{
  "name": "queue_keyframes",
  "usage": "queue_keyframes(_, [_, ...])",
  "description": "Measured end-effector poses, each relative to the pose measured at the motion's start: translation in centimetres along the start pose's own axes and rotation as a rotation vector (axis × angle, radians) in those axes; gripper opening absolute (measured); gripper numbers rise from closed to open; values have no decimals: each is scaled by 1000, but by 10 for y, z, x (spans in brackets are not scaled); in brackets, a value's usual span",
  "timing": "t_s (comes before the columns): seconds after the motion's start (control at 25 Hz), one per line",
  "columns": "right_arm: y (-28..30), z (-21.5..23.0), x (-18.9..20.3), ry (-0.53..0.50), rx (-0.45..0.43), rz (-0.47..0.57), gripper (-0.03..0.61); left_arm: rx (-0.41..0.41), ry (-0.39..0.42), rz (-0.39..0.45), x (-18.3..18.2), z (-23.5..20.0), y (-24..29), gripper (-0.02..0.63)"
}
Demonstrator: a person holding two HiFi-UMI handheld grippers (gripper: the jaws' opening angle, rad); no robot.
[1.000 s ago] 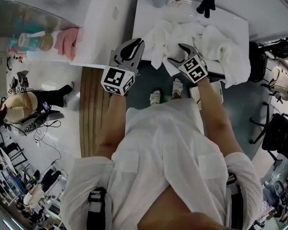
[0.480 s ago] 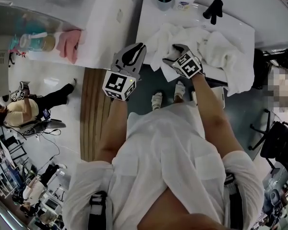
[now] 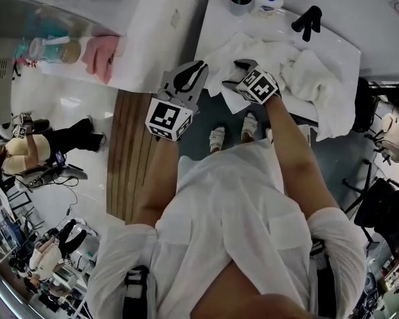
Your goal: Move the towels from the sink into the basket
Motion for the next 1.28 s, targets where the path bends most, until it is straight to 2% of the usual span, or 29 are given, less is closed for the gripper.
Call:
queue_keyframes(0.36, [10, 2, -9, 48, -20, 0, 347, -11, -2, 1, 1, -7, -1, 31])
queue_keyframes(0.56, [12, 15, -15, 282, 4, 66, 347, -7, -5, -6, 4, -6, 1, 31])
queue_keyframes(0.72, [22, 15, -11, 244, 46, -5, 345, -9, -12, -11, 8, -2, 0, 31])
queue_keyframes(0.84, [23, 15, -12, 241, 56, -8, 341, -6, -8, -13, 7, 0, 0, 31])
queue_keyframes(1.04, [19, 14, -13, 234, 78, 21, 246, -11, 0, -15, 4, -2, -3, 31])
queue_keyframes(1.16, [16, 17, -13, 233, 111, 19, 165, -14, 3, -18, 4, -5, -5, 31])
queue_keyframes(1.28, [14, 17, -11, 223, 142, 21, 128, -13, 6, -22, 5, -6, -7, 31])
Point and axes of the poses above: the fingertips, and each gripper's own axes: y forward along the fingers, z to its right, x out of its underside, the point moved 1 cm from there along -y, backward along the fingers, and after that the axes turned 2 degrees about -z, right-handed, at the moved point
